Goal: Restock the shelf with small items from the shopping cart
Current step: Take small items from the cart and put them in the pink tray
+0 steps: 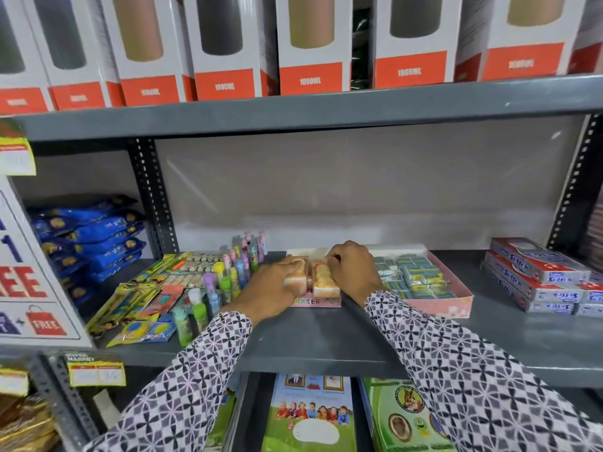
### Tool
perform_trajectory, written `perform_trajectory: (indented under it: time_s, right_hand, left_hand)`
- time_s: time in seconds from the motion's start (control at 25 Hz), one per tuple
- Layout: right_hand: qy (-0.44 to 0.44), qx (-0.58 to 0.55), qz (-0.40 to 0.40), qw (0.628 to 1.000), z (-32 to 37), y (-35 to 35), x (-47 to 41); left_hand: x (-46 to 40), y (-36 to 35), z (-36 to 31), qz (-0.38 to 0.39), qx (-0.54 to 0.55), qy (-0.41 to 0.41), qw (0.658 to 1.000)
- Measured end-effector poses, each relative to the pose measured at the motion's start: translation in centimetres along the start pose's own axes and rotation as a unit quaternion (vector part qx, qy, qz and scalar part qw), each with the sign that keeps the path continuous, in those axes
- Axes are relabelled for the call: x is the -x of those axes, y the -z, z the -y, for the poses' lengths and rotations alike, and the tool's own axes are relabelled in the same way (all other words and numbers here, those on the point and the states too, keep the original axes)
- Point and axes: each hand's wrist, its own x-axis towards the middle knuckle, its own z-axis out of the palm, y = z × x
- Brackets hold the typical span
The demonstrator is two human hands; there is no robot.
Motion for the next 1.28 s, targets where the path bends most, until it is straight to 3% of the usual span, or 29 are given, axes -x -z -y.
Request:
perform_trajectory:
  time_s: [0.24, 0.36, 0.44, 0.52, 0.96, 1.08, 1.2, 1.28]
  right_hand:
    - [-0.055, -0.033, -0.009, 0.998, 0.6, 1.8, -0.9]
    - [0.022, -0.054, -0.032, 0.998, 0.8, 3.1, 3.8]
    - [0.1, 0.027, 0.032, 0.994, 0.6, 3.0, 6.7]
    - [0.124, 0.092, 0.048, 0.987, 0.1, 2.2, 6.5]
    - [0.082, 0.092, 0.059, 0.991, 0.6, 1.3, 2.7]
    - [0.119, 0.106, 0.007, 0.987, 1.4, 3.3, 8.8]
    - [0.169, 0.036, -0.026, 0.985, 1.6, 4.9, 19.2]
    - [0.18, 0.015, 0.004, 0.984, -0.1, 3.2, 27.3]
  left_hand:
    - [0.1, 0.1, -0.6, 0.014, -0.015, 0.005, 1.0]
    - [0.4, 0.2, -0.2, 0.001, -0.023, -0.014, 1.0]
    - [0.5, -0.1, 0.1, -0.019, -0.028, -0.034, 0.999]
    - [0.4, -0.5, 0.1, -0.027, -0.046, -0.051, 0.997]
    - [-0.2, -0.3, -1.1, -0.059, -0.036, -0.054, 0.996]
    - [4.2, -0.4, -1.4, -0.127, -0.032, -0.104, 0.986]
    - [13.6, -3.5, -1.1, -0.205, -0.013, -0.126, 0.971]
    - [20.5, -8.9, 0.4, -0.174, 0.036, -0.111, 0.978]
